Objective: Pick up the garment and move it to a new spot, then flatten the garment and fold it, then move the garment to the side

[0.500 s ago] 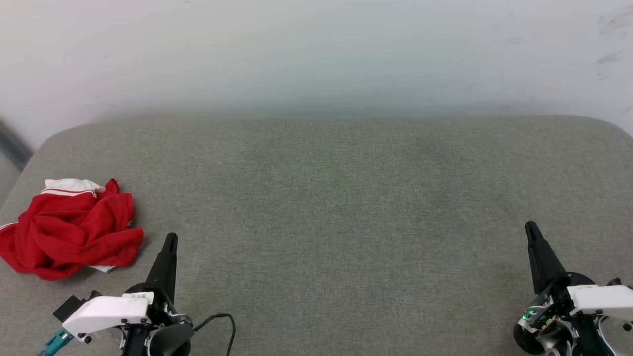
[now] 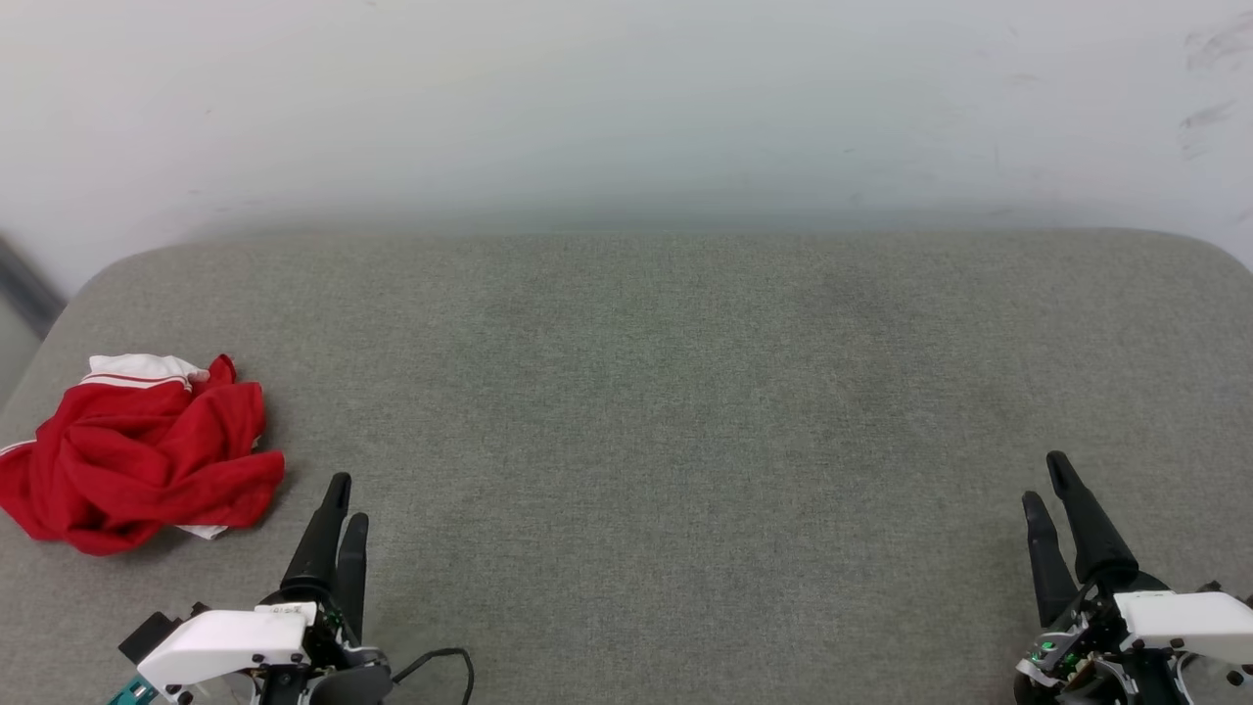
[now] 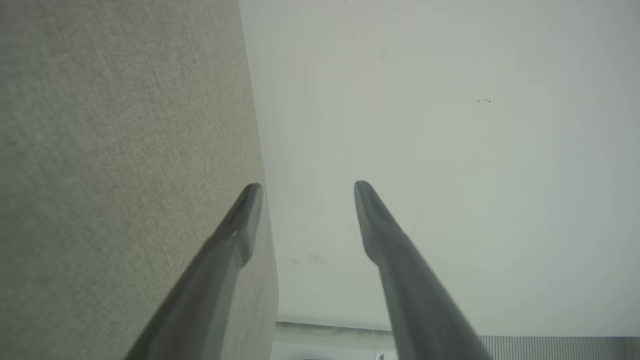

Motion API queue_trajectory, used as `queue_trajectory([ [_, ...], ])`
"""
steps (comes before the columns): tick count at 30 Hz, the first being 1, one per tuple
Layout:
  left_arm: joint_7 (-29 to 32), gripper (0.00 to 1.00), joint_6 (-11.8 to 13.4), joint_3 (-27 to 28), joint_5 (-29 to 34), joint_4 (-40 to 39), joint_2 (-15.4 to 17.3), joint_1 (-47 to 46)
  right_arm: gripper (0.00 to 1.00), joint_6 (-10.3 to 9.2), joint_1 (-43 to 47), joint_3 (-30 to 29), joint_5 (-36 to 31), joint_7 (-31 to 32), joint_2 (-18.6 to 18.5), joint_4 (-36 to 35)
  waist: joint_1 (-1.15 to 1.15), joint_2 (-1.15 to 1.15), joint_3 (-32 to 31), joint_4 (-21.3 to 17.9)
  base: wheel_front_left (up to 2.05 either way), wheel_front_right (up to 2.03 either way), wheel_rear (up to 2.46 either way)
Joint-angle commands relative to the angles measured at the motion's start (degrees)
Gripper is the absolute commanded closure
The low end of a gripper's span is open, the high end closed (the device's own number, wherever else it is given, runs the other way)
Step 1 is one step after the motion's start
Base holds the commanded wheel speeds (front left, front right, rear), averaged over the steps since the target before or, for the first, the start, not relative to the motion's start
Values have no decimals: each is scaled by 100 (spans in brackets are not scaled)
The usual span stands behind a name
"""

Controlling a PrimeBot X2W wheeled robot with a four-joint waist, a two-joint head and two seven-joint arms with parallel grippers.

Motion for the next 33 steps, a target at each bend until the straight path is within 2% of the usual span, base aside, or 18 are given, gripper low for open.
queue_trajectory([
  [1,-54,0,-3,-58,37,-134,7,-130,0,1,-104,26,-61,-44,-5,-141,0,0,2,-1,0,0,0],
  [12,-371,0,-3,-360,208,-440,10,-155,0,1,-11,196,-205,-352,-48,-412,0,0,8,-10,0,0,0],
  [18,-523,0,-3,-461,608,-640,11,-158,0,1,14,274,-451,-522,-117,-522,0,0,12,-11,0,0,0],
  [24,-664,0,-3,-467,1307,-744,12,-149,0,1,24,231,-1150,-670,-141,-612,0,0,16,-6,0,0,0],
  [33,-861,0,-2,-591,2660,-803,13,-163,0,1,65,211,-2788,-868,-107,-743,0,0,8,-5,0,0,0],
])
